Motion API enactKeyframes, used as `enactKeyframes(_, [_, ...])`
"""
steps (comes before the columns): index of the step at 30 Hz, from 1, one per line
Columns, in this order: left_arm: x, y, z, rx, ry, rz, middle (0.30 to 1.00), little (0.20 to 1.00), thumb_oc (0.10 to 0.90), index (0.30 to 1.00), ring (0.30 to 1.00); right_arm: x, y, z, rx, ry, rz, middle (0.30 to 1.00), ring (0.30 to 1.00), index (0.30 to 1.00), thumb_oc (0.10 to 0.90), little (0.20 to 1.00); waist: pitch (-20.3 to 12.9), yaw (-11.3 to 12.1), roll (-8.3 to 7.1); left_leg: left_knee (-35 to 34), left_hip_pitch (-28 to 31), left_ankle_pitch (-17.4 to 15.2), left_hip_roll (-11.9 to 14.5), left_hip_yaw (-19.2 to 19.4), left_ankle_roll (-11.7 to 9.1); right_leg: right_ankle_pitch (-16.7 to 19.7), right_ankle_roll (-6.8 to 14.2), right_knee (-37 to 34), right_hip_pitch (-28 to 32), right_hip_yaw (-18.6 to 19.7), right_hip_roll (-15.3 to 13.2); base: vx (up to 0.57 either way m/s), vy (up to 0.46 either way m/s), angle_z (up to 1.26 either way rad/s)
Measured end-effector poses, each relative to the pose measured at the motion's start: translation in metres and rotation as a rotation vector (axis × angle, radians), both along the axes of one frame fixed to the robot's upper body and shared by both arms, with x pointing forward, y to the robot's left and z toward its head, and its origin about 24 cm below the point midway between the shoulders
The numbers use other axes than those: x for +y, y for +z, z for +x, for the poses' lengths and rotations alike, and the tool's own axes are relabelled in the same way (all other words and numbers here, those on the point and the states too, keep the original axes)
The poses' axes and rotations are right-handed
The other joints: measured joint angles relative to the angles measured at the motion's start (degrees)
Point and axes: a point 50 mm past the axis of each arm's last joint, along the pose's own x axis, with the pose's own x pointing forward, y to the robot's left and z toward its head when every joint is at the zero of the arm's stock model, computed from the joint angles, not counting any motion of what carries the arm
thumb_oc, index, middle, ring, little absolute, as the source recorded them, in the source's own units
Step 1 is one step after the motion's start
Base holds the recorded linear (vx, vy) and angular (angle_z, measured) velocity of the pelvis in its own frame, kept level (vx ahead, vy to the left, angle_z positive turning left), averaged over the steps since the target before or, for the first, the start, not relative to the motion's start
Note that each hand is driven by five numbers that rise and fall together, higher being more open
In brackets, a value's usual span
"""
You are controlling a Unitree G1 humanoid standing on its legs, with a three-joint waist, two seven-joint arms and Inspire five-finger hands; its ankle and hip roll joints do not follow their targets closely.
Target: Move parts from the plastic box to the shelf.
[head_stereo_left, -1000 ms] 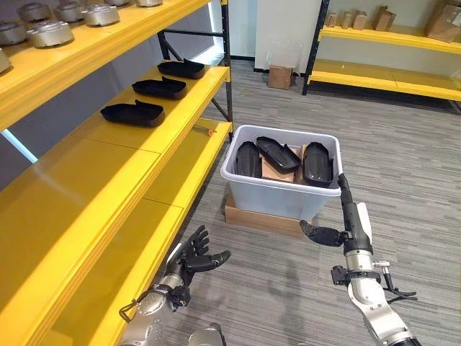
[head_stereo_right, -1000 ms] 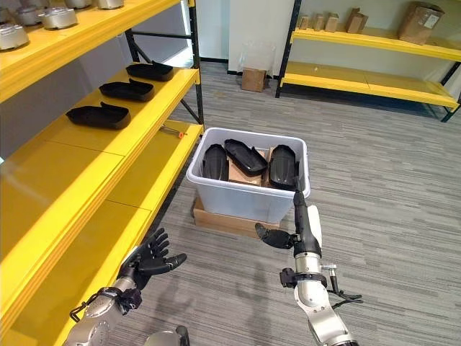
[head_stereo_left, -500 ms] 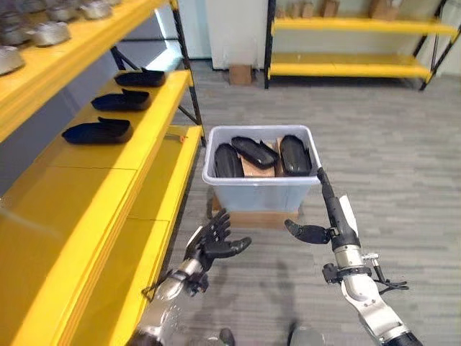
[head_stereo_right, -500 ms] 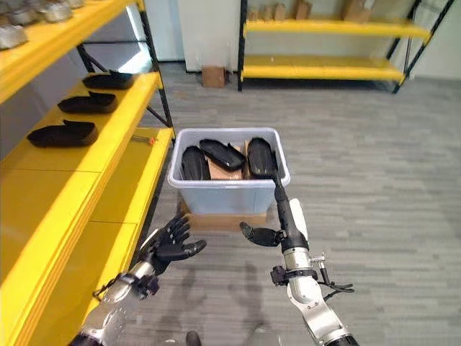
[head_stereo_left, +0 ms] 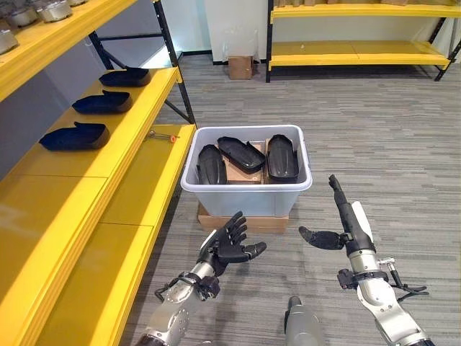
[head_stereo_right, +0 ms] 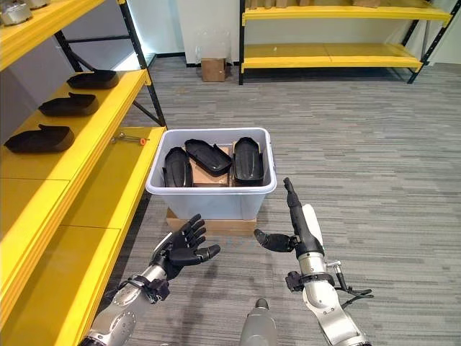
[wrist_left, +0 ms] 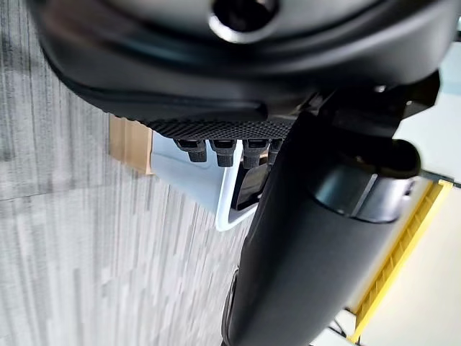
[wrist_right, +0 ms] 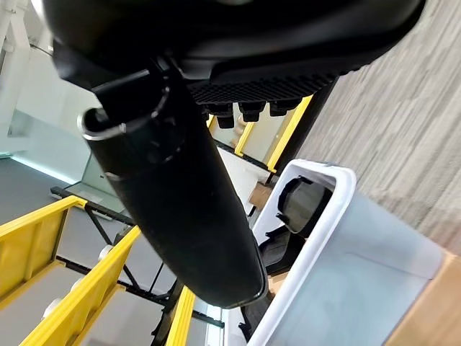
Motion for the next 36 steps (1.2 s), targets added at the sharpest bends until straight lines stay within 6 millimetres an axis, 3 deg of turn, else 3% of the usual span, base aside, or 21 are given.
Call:
enactKeyframes(5, [-0.001, 0.001, -0.001, 0.008, -0.002, 0.011, 1.0, 1.0, 0.9, 1.0, 1.0, 0.018, 0.008, 0.009, -0.041, 0.073, -0.012, 1.0, 1.0, 1.0, 0.9, 1.0, -2.9, 1.3, -0.25, -0.2, 0.7, 2.8, 1.2, 0.3, -0.3, -2.6, -1.0, 2.0, 0.6, -0.8, 0.7, 0.27, -0.063, 0.04])
enactKeyframes(10, [0.002, -0.002, -0.004, 0.007, -0.01, 0.054, 1.0, 1.0, 0.9, 1.0, 1.0, 0.021, 0.013, 0.012, -0.073, 0.084, -0.05, 1.0, 1.0, 1.0, 0.9, 1.0, -5.4, 1.4, -1.3, 0.9, 0.5, 5.7, 2.8, 2.1, 0.0, -3.9, -1.6, 0.7, 2.3, -2.4, 1.7, 0.23, -0.126, 0.06])
enactKeyframes(14, [0.01, 0.005, -0.002, -0.067, 0.017, 0.067, 1.0, 1.0, 0.9, 1.0, 1.0, 0.02, 0.017, 0.012, -0.119, 0.044, -0.029, 1.0, 1.0, 1.0, 0.9, 1.0, -6.4, 2.5, -2.24, 11.7, -5.1, 9.5, 6.9, 2.2, -1.0, -5.7, -4.1, 1.2, 2.2, -3.7, 3.5, 0.08, -0.09, 0.05])
enactKeyframes(15, [0.012, 0.007, -0.002, -0.098, 0.039, 0.065, 1.0, 1.0, 0.9, 1.0, 1.0, 0.018, 0.018, 0.011, -0.152, 0.001, -0.009, 1.0, 1.0, 1.0, 0.9, 1.0, -6.5, 3.3, -2.04, 16.5, -8.5, 13.6, 8.6, 1.1, -0.7, -5.1, -5.6, -1.1, 3.6, -4.6, 4.4, 0.09, 0.049, 0.03])
enactKeyframes(16, [0.011, 0.008, -0.002, -0.113, 0.062, 0.05, 1.0, 1.0, 0.9, 1.0, 1.0, 0.016, 0.019, 0.01, -0.178, -0.038, 0.011, 1.0, 1.0, 1.0, 0.9, 1.0, -6.6, 3.6, -1.77, 21.2, -11.2, 14.4, 8.9, 0.8, -0.7, -4.3, -6.6, -3.0, 4.9, -5.0, 4.3, 0.09, 0.089, 0.04])
enactKeyframes(17, [0.01, 0.009, -0.002, -0.121, 0.068, 0.044, 1.0, 1.0, 0.9, 1.0, 1.0, 0.015, 0.02, 0.01, -0.19, -0.062, 0.019, 1.0, 1.0, 1.0, 0.9, 1.0, -6.7, 3.6, -1.59, 23.2, -12.2, 12.2, 8.2, 1.3, -0.3, -3.6, -6.9, -4.5, 5.8, -5.2, 4.2, 0.09, 0.115, 0.02])
enactKeyframes(19, [0.013, 0.011, -0.006, -0.144, 0.079, 0.04, 1.0, 1.0, 0.9, 1.0, 1.0, 0.009, 0.019, 0.005, -0.212, -0.12, 0.036, 1.0, 1.0, 1.0, 0.9, 1.0, -7.0, 3.1, -1.06, 20.3, -12.1, 9.2, 5.9, 5.3, 1.0, -2.4, -7.3, -8.0, 8.8, -6.5, 4.8, 0.1, 0.19, 0.19])
enactKeyframes(21, [0.015, 0.018, -0.008, -0.184, 0.093, 0.024, 1.0, 1.0, 0.9, 1.0, 1.0, -0.001, 0.026, -0.004, -0.269, -0.185, 0.066, 1.0, 1.0, 1.0, 0.9, 1.0, -7.0, 2.5, -0.07, 11.0, -11.8, 8.7, 4.6, 8.8, 2.0, -3.4, -8.2, -9.2, 10.2, -7.7, 5.8, 0.14, 0.284, 0.37])
enactKeyframes(23, [0.018, 0.018, -0.011, -0.159, 0.119, -0.041, 1.0, 1.0, 0.9, 1.0, 1.0, -0.007, 0.03, -0.009, -0.305, -0.224, 0.088, 1.0, 1.0, 1.0, 0.9, 1.0, -6.8, 3.0, 0.2, -0.7, -11.6, 9.7, 3.6, 8.0, 1.9, -3.9, -7.5, -10.3, 11.3, -7.6, 5.6, 0.16, 0.284, 0.11])
enactKeyframes(24, [0.021, 0.016, -0.013, -0.141, 0.139, -0.071, 1.0, 1.0, 0.9, 1.0, 1.0, -0.01, 0.032, -0.012, -0.319, -0.235, 0.089, 1.0, 1.0, 1.0, 0.9, 1.0, -6.7, 3.9, 0.69, -8.6, -11.4, 12.1, 3.7, 5.6, 1.2, -3.9, -7.5, -10.9, 11.7, -6.8, 5.6, 0.17, 0.222, -0.18])
enactKeyframes(25, [0.024, 0.013, -0.016, -0.125, 0.158, -0.083, 1.0, 1.0, 0.9, 1.0, 1.0, -0.01, 0.034, -0.012, -0.332, -0.235, 0.089, 1.0, 1.0, 1.0, 0.9, 1.0, -6.3, 4.5, 1.34, -10.6, -12.4, 14.6, 4.9, 4.1, 1.0, -3.9, -7.5, -11.5, 12.3, -6.0, 5.5, 0.19, 0.243, -0.28])
enactKeyframes(28, [0.035, 0.005, -0.028, -0.089, 0.201, -0.103, 1.0, 1.0, 0.9, 1.0, 1.0, -0.006, 0.034, -0.014, -0.36, -0.204, -0.013, 1.0, 1.0, 1.0, 0.9, 1.0, -6.1, 5.8, 3.2, -11.3, -12.2, 16.0, 7.2, 1.1, 1.3, -4.4, -6.6, -12.3, 13.3, -4.3, 4.3, 0.18, 0.206, -0.54])
enactKeyframes(29, [0.038, 0.003, -0.032, -0.085, 0.219, -0.107, 1.0, 1.0, 0.9, 1.0, 1.0, -0.005, 0.037, -0.015, -0.375, -0.178, -0.06, 1.0, 1.0, 1.0, 0.9, 1.0, -6.1, 5.7, 4.16, -10.3, -12.2, 14.1, 7.2, 1.4, 3.3, -4.5, -5.0, -12.3, 13.4, -4.1, 3.4, 0.19, 0.242, -0.37])
enactKeyframes(30, [0.037, 0.003, -0.033, -0.086, 0.225, -0.117, 1.0, 1.0, 0.9, 1.0, 1.0, -0.007, 0.041, -0.017, -0.393, -0.16, -0.094, 1.0, 1.0, 1.0, 0.9, 1.0, -6.3, 5.6, 5.63, -10.6, -12.1, 10.2, 7.3, 1.7, 5.4, -4.4, -3.5, -12.5, 13.6, -4.0, 3.7, 0.29, 0.345, -0.35])
enactKeyframes(31, [0.041, 0.007, -0.031, -0.115, 0.227, -0.117, 1.0, 1.0, 0.9, 1.0, 1.0, -0.007, 0.049, -0.017, -0.433, -0.131, -0.129, 1.0, 1.0, 1.0, 0.9, 1.0, -5.2, 6.2, 7.05, -11.7, -11.2, 11.7, 7.0, 1.9, 1.5, -4.6, -1.3, -8.3, 12.3, -2.8, 2.6, 0.27, 0.302, -0.23])
enactKeyframes(32, [0.051, 0.011, -0.029, -0.131, 0.242, -0.097, 1.0, 1.0, 0.9, 1.0, 1.0, -0.005, 0.048, -0.017, -0.428, -0.118, -0.129, 1.0, 1.0, 1.0, 0.9, 1.0, -4.3, 6.8, 5.13, -11.8, -10.1, 13.2, 5.3, 2.6, -1.0, -7.1, -1.0, -2.9, 10.3, -2.3, 0.5, 0.29, 0.302, -0.2])
enactKeyframes(33, [0.061, 0.015, -0.031, -0.144, 0.259, -0.067, 1.0, 1.0, 0.9, 1.0, 1.0, -0.001, 0.045, -0.018, -0.413, -0.1, -0.125, 1.0, 1.0, 1.0, 0.9, 1.0, -4.1, 7.6, 3.31, -11.8, -9.6, 14.2, 3.9, 2.8, -1.6, -8.8, -1.8, -0.2, 9.2, -2.2, 0.0, 0.27, 0.268, 0.09])
enactKeyframes(34, [0.069, 0.018, -0.032, -0.157, 0.278, -0.051, 1.0, 1.0, 0.9, 1.0, 1.0, 0.001, 0.044, -0.018, -0.406, -0.087, -0.122, 1.0, 1.0, 1.0, 0.9, 1.0, -4.2, 7.6, 2.3, -11.6, -9.5, 14.7, 3.4, 2.8, -1.7, -9.3, -1.2, -0.4, 9.8, -1.8, -0.3, 0.25, 0.237, 0.19])
enactKeyframes(36, [0.076, 0.025, -0.031, -0.19, 0.296, -0.036, 1.0, 1.0, 0.9, 1.0, 1.0, 0.003, 0.044, -0.018, -0.407, -0.086, -0.103, 1.0, 1.0, 1.0, 0.9, 1.0, -4.1, 8.8, 2.34, -10.9, -9.5, 15.0, 3.6, 2.6, -1.2, -9.3, -0.5, -4.0, 12.1, -2.2, 0.0, 0.22, 0.21, 0.15])
